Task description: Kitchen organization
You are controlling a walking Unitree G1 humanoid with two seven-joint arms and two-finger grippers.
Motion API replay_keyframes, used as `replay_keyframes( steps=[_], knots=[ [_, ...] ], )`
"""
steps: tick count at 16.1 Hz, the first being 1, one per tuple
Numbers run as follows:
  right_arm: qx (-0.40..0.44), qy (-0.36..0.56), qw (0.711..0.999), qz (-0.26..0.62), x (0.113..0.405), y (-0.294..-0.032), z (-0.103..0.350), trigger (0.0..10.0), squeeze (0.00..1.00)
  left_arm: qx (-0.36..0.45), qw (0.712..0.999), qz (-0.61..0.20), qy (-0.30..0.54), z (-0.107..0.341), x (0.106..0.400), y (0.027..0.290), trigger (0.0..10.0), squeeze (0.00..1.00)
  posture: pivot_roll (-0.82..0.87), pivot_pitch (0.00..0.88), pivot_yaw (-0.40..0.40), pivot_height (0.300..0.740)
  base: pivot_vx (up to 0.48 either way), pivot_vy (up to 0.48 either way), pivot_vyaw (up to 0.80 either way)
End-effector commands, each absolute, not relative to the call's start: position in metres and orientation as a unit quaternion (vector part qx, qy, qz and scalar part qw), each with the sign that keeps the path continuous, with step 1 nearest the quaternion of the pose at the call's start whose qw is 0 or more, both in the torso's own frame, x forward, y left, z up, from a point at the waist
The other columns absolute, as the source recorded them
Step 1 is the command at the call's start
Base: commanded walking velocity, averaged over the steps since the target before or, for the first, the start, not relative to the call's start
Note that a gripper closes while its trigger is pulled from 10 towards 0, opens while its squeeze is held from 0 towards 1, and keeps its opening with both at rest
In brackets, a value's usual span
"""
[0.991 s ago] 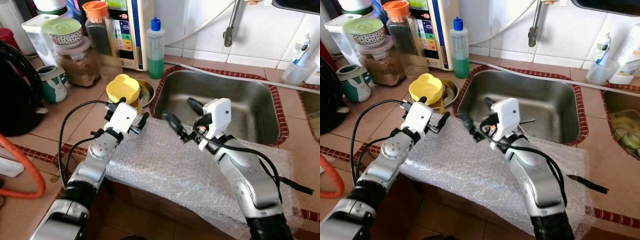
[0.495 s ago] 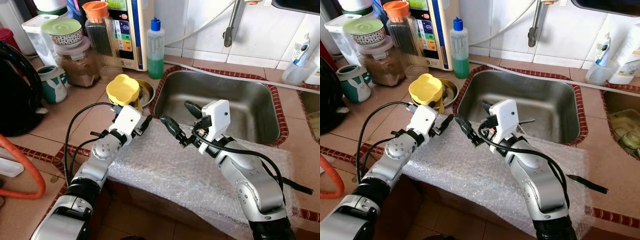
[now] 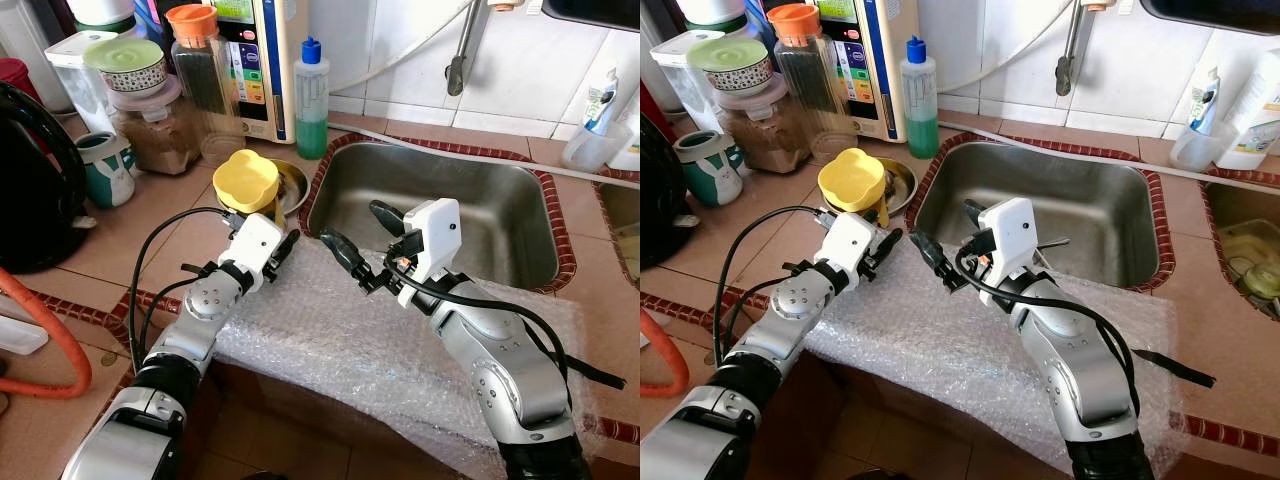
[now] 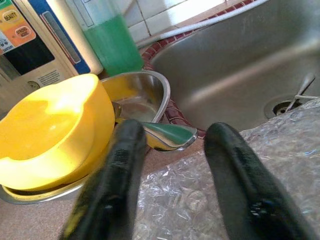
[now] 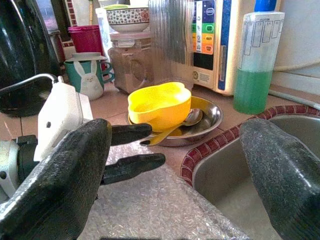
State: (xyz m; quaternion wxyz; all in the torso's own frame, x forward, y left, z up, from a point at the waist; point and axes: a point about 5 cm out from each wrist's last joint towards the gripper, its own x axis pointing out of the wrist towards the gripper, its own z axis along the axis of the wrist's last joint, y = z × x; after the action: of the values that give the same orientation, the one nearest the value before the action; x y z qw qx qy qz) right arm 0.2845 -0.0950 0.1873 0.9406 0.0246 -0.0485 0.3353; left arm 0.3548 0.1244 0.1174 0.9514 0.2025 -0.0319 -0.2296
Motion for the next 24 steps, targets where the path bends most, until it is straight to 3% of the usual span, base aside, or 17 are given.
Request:
replay_keyframes(
  steps=[1,17,24],
  knots=[
    [0.019,-0.058,0.938,0.341,0.283,-0.092,0.193,10.0,1.00,0.209,0.950,-0.231,-0.034,0.121,0.357,0.127,0.0,0.00,-0.07,0.027,0.055,0.740,0.000,0.000,0.00],
    [0.016,-0.064,0.939,0.337,0.286,-0.094,0.196,10.0,1.00,0.212,0.953,-0.210,-0.046,0.126,0.360,0.135,0.0,0.00,-0.07,0.023,0.052,0.740,0.000,0.000,0.00],
    [0.015,-0.070,0.941,0.331,0.289,-0.099,0.199,10.0,1.00,0.236,0.955,-0.166,-0.064,0.133,0.345,0.154,0.0,0.00,-0.06,0.024,0.050,0.740,0.000,0.000,0.00]
  ],
)
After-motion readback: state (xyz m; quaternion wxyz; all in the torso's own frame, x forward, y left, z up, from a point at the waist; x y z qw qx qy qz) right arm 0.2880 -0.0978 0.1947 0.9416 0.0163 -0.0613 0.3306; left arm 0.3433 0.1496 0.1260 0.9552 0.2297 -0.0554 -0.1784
